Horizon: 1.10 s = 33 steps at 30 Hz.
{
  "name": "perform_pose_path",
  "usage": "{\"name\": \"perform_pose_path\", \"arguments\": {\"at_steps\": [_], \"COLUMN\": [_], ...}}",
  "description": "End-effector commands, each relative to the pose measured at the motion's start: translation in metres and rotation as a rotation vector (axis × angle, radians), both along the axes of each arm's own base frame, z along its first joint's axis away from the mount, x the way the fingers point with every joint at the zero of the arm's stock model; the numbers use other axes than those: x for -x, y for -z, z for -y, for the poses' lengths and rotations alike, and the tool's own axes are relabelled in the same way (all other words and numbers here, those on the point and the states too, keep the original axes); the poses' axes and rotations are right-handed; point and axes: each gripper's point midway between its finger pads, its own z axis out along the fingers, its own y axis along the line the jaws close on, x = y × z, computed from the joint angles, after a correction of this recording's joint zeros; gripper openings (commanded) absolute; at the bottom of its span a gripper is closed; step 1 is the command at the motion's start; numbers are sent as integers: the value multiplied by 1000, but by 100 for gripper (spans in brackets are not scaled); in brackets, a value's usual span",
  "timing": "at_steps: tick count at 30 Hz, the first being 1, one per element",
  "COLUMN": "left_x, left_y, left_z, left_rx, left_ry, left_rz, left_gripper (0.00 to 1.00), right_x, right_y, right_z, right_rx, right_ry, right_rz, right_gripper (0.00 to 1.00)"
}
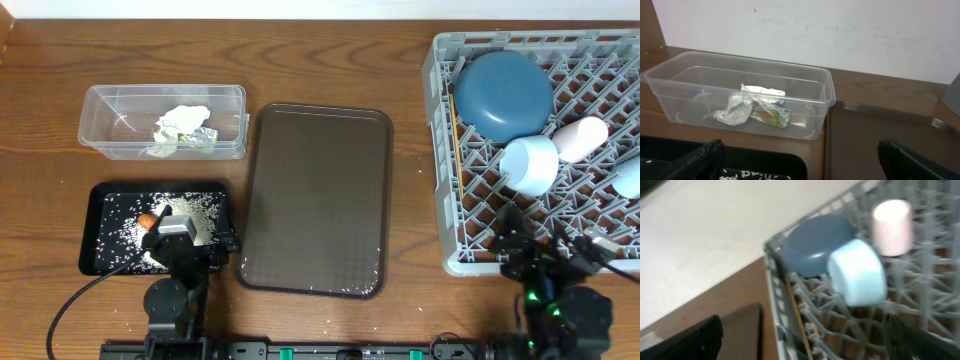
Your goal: Sort waste into correct bins and load items into the dishwasher rack
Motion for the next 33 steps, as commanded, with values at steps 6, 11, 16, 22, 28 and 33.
{"name": "perform_pose_path", "arguments": {"at_steps": [6,11,16,22,28,33], "left_x": [1,1,1,1,1,1], "left_y": [17,17,17,17,17,17], "left_z": [-6,-6,-6,-6,-6,-6], "left_rx": [-11,-11,-11,-11,-11,-11], "left_ry": [-33,-33,-33,-33,-33,-33], "left_rz": [-49,-49,-49,-49,-49,-49], "left_gripper": [99,99,99,99,99,99], "right_x": [-20,-28,-33,-33,-32,-32], "right_y": [13,20,39,37,55,55], "right_z": [-17,-17,-18,-17,-16,-14], "right_rx": [-24,-19,16,230,494,550], "right_ry": [-90,-87,-95,-119,-159,-163], "right_rz": [168,225,221,213,124,119], "right_gripper": [99,99,99,99,99,99]}}
